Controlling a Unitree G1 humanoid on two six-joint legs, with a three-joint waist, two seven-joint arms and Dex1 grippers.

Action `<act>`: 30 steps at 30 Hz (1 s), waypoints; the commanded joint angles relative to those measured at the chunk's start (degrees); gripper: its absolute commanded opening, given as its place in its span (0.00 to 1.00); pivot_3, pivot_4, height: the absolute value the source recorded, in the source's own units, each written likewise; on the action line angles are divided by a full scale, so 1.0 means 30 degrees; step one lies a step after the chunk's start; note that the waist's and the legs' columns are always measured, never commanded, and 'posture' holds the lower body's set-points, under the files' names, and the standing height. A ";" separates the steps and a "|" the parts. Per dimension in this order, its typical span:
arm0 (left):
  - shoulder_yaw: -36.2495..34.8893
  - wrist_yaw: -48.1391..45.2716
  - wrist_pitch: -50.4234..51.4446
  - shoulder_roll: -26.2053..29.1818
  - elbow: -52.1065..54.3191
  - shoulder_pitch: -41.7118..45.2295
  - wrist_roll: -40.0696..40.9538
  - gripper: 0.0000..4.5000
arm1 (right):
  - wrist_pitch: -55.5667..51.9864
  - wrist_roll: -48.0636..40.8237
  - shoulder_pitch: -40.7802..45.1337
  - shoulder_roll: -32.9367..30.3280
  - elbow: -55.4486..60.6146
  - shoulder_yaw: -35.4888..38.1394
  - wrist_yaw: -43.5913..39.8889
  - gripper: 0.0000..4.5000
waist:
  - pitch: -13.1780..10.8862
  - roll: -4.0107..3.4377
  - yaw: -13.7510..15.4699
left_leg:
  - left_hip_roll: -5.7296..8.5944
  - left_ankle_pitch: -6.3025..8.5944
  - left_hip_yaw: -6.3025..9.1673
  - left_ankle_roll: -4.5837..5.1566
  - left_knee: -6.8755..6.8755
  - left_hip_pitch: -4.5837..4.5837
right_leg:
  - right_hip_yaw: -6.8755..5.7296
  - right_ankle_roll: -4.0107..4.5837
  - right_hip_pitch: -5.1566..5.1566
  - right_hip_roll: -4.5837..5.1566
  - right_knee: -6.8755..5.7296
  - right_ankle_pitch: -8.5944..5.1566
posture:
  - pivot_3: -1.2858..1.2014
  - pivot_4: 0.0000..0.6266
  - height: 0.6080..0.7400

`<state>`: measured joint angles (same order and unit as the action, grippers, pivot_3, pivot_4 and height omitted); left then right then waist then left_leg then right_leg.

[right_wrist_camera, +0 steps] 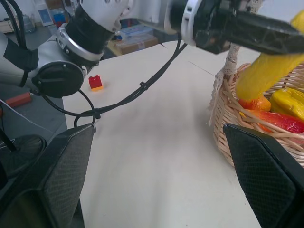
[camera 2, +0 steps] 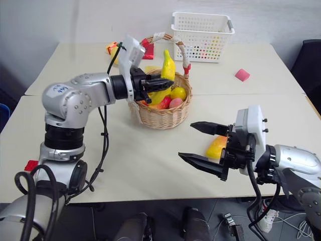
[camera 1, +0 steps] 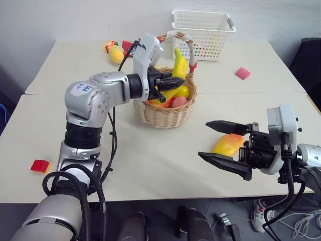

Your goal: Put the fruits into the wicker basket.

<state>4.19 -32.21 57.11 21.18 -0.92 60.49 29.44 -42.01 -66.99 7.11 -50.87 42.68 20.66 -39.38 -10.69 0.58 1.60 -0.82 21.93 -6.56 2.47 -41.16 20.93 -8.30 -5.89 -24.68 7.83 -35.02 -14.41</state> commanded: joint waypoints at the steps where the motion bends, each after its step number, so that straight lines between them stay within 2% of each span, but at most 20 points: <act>1: 0.1481 -0.1034 -0.1852 0.0716 0.1165 -0.0619 -0.1316 0.25 | 0.0360 -0.0598 -0.0036 -0.0215 0.0635 0.0747 0.0257 1.00 | 0.0000 0.0000 -0.0010 | 0.0001 0.0000 -0.0001 0.0000 0.0002 -0.0001 | 0.0001 0.0000 0.0000 0.0000 0.0002 0.0000 | 0.52 0.24 1.00; 9: 0.1305 -0.1486 -0.2329 0.1199 0.1418 -0.0695 -0.1810 0.79 | 0.0421 -0.0815 0.0012 -0.0233 0.0585 0.0714 0.0418 1.00 | 0.0000 -0.0001 0.0004 | -0.0018 0.0000 0.0014 0.0002 -0.0006 0.0010 | -0.0008 0.0002 0.0001 0.0008 0.0003 0.0001 | 0.52 0.24 1.00; 13: 0.0278 -0.2331 -0.2005 0.1364 0.1785 -0.0450 -0.0683 0.79 | 0.0466 -0.0767 0.0042 -0.0214 0.0533 0.0598 0.0443 1.00 | 0.0000 -0.0001 -0.0007 | -0.0019 -0.0001 0.0021 0.0003 -0.0006 0.0011 | -0.0015 0.0002 0.0003 0.0010 0.0003 0.0001 | 0.52 0.24 1.00; 15: -0.1002 -0.3464 -0.1320 0.1583 0.2244 -0.0405 0.1077 0.79 | 0.0492 -0.0658 0.0007 -0.0229 0.0490 0.0597 0.0504 1.00 | 0.0000 -0.0001 -0.0020 | -0.0024 -0.0001 0.0025 0.0003 -0.0006 0.0015 | -0.0020 0.0002 0.0001 0.0010 0.0003 0.0001 | 0.52 0.24 1.00; 17: -0.2335 -0.5856 -0.0564 0.2618 0.3429 -0.0958 0.3579 0.79 | 0.0494 -0.0051 -0.0219 -0.0349 0.0375 0.0826 0.0791 1.00 | -0.0001 -0.0002 -0.0055 | -0.0030 -0.0001 0.0032 0.0003 -0.0006 0.0021 | -0.0028 0.0002 0.0000 0.0010 0.0005 0.0001 | 0.52 0.24 1.00; 20: -0.3386 -0.8152 0.0178 0.4367 0.4263 -0.1938 0.5594 0.79 | 0.0553 0.1371 -0.0782 -0.0686 0.0130 0.1247 0.1125 1.00 | 0.0001 -0.0010 -0.0130 | -0.0040 0.0003 0.0044 -0.0004 0.0003 0.0028 | -0.0041 0.0006 -0.0004 0.0004 0.0016 -0.0001 | 0.52 0.24 1.00; 22: -0.3526 -0.9716 0.0200 0.6018 0.4485 -0.2883 0.5967 0.79 | 0.0300 0.2600 -0.1508 -0.1246 -0.0422 0.1674 0.1109 1.00 | 0.0005 -0.0020 -0.0090 | -0.0036 0.0003 0.0042 -0.0006 0.0001 0.0012 | -0.0040 0.0007 0.0005 0.0002 0.0009 -0.0002 | 0.52 0.24 1.00; 26: -0.3316 -1.4196 -0.1546 1.0005 0.5552 -0.6034 0.5771 0.99 | -0.0487 0.3865 -0.3375 -0.2419 -0.2087 0.3285 0.0176 1.00 | 0.0002 -0.0018 -0.0079 | -0.0033 0.0002 0.0026 -0.0008 -0.0001 -0.0021 | -0.0029 0.0009 0.0040 -0.0004 0.0015 -0.0003 | 0.52 0.24 1.00; 28: -0.2852 -1.5174 -0.3564 1.1088 0.5600 -0.7525 0.4368 0.99 | -0.0643 0.4701 -0.3988 -0.2538 -0.2892 0.3519 0.0267 1.00 | 0.0003 -0.0018 0.0004 | -0.0031 0.0003 0.0031 -0.0008 -0.0003 -0.0013 | -0.0032 0.0009 0.0039 -0.0004 0.0028 -0.0003 | 0.52 0.24 1.00; 30: -0.2594 -1.5296 -0.4893 1.1335 0.5511 -0.8221 0.3537 0.99 | -0.0723 0.5444 -0.4191 -0.2426 -0.3447 0.3427 0.0572 1.00 | 0.0003 -0.0019 0.0062 | -0.0029 0.0004 0.0043 -0.0010 -0.0002 -0.0014 | -0.0042 0.0010 0.0052 -0.0002 0.0046 -0.0003 | 0.52 0.24 1.00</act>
<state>-3.91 -76.87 46.47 54.81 13.99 36.11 42.01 -44.12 -52.50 -5.33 -57.75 33.01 29.26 -38.02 -10.69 0.52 1.79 -0.91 21.94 -6.42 2.44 -41.17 20.89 -8.42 -5.86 -24.51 7.82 -34.87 -14.42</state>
